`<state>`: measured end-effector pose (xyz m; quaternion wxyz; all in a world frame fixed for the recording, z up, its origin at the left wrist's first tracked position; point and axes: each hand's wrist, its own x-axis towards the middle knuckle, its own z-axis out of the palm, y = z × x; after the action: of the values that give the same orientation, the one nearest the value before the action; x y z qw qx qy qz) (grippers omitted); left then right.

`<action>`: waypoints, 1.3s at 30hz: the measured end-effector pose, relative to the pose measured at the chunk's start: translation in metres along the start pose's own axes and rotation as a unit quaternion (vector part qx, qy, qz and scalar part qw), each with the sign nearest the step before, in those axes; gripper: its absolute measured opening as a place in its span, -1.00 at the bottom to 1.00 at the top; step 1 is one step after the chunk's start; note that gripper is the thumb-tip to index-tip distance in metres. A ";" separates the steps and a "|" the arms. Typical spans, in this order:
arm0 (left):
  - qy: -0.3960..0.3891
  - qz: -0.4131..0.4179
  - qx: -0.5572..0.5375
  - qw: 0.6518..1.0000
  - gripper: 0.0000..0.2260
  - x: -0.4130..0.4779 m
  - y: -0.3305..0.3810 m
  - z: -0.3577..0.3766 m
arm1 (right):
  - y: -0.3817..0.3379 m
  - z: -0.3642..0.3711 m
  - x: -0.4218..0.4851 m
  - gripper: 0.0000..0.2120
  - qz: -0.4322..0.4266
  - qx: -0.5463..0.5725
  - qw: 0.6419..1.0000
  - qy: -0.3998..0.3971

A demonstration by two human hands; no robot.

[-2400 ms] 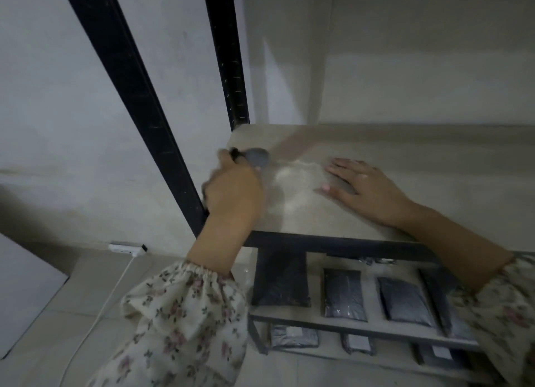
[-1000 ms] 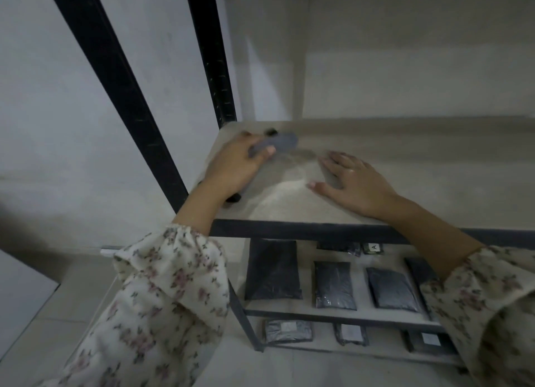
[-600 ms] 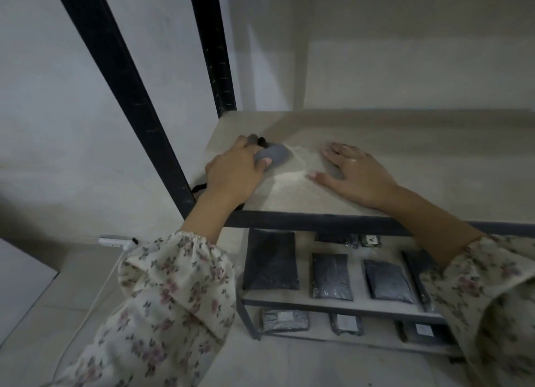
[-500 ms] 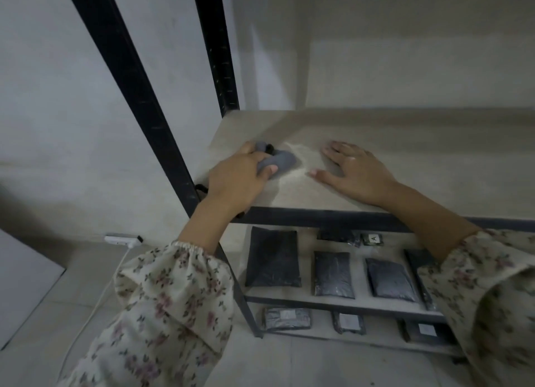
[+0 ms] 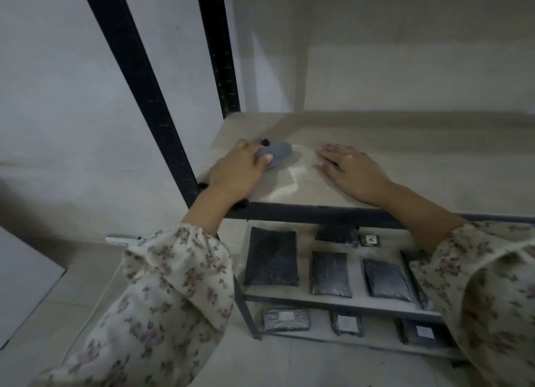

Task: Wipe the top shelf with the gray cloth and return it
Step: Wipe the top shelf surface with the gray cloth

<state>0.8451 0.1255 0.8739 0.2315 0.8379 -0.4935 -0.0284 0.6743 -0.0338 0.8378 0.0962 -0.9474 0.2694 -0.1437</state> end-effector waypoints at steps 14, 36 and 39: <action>-0.074 -0.233 -0.680 0.692 -0.71 0.005 0.046 -0.003 | -0.062 -0.025 0.011 -0.89 0.074 0.477 0.875 0.032; 0.068 -0.049 0.044 0.995 -0.66 0.009 -0.015 0.033 | -0.022 -0.007 0.091 -0.57 0.019 0.203 0.979 -0.022; 0.073 -0.045 0.048 0.995 -0.66 0.008 -0.016 0.033 | -0.024 -0.009 0.080 -0.55 0.038 0.271 0.961 -0.037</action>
<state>0.8529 0.1137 0.8391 0.2250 0.8690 -0.4382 0.0462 0.7476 -0.0577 0.8697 0.3642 -0.8797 0.2523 -0.1725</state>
